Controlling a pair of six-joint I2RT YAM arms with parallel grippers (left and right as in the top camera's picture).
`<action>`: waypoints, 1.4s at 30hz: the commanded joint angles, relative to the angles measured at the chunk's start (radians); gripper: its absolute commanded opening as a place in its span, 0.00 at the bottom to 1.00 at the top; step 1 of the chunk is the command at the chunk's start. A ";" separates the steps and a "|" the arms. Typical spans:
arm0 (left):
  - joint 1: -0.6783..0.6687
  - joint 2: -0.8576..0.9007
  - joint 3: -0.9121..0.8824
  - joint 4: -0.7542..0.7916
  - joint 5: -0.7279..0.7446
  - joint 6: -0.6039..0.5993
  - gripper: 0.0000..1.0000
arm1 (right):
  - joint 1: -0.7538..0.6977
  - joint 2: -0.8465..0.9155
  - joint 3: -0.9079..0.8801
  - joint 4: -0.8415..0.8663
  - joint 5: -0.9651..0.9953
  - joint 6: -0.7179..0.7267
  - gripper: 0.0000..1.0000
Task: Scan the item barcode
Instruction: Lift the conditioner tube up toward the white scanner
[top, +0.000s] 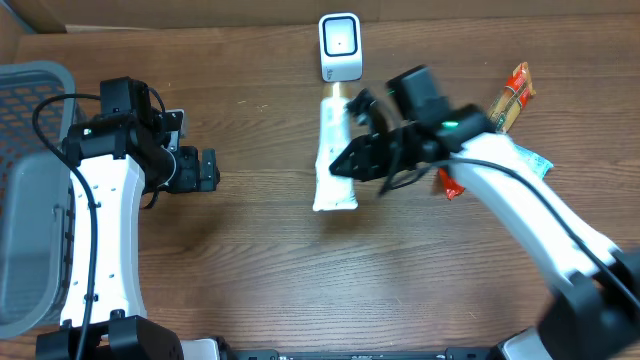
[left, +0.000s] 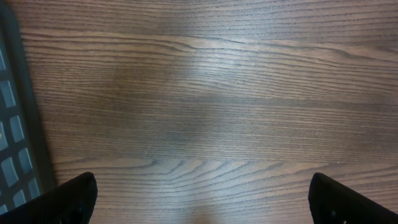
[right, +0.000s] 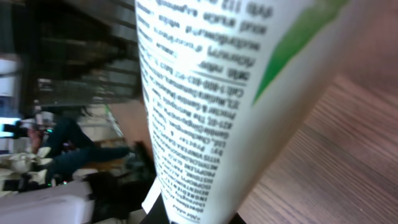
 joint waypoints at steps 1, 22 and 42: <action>-0.002 0.002 0.001 0.000 0.000 0.019 0.99 | -0.042 -0.103 0.017 -0.008 -0.142 -0.044 0.04; -0.002 0.002 0.001 0.000 0.000 0.019 0.99 | -0.091 -0.243 0.017 -0.063 -0.122 0.049 0.03; -0.002 0.002 0.001 0.000 0.000 0.019 0.99 | 0.053 0.429 0.918 -0.314 1.007 -0.093 0.04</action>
